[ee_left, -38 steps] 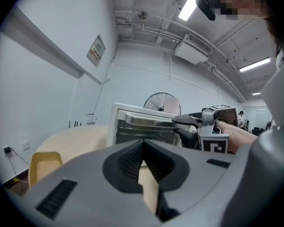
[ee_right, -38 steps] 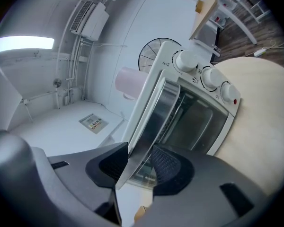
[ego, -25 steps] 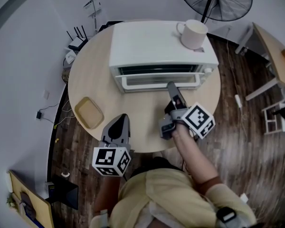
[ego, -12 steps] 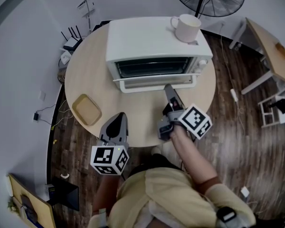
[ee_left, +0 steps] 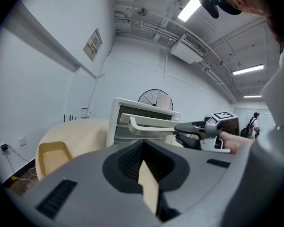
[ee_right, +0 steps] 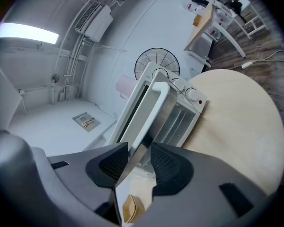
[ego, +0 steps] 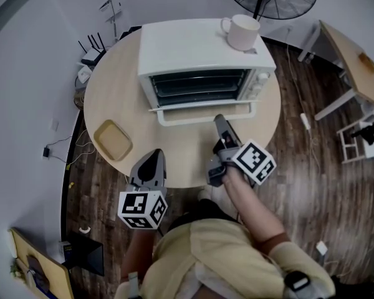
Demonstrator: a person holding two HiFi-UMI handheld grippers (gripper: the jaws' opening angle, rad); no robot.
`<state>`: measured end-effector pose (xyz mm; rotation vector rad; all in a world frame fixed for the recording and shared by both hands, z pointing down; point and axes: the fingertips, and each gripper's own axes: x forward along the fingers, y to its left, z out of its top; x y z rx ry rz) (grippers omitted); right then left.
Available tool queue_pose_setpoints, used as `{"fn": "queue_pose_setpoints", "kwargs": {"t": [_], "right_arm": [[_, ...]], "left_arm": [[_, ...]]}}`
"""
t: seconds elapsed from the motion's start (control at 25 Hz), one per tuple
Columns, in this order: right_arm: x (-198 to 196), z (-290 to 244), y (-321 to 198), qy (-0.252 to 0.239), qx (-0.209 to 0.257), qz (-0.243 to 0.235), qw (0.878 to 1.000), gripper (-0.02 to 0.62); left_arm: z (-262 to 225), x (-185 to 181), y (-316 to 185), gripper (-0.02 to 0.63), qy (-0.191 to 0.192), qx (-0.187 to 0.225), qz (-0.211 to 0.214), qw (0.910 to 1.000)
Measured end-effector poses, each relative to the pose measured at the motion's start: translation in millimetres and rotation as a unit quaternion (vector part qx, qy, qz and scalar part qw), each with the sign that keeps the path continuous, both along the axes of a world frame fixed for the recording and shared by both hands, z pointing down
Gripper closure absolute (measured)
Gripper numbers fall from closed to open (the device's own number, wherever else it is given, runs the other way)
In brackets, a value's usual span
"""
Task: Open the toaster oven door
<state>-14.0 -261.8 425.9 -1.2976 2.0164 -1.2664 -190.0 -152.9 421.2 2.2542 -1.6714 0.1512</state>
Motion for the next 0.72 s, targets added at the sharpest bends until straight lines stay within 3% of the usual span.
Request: {"fn": "queue_pose_setpoints", "kwargs": {"t": [0.44, 0.72], "right_arm": [[7.6, 25.8, 27.5, 0.032, -0.032, 0.010, 0.999, 0.453], [5.8, 36.2, 38.9, 0.027, -0.040, 0.011, 0.999, 0.462]], "left_arm": [[12.9, -2.8, 8.5, 0.605, 0.002, -0.016, -0.002, 0.9999], [19.4, -1.0, 14.4, 0.604, 0.001, -0.024, 0.001, 0.9997]]}}
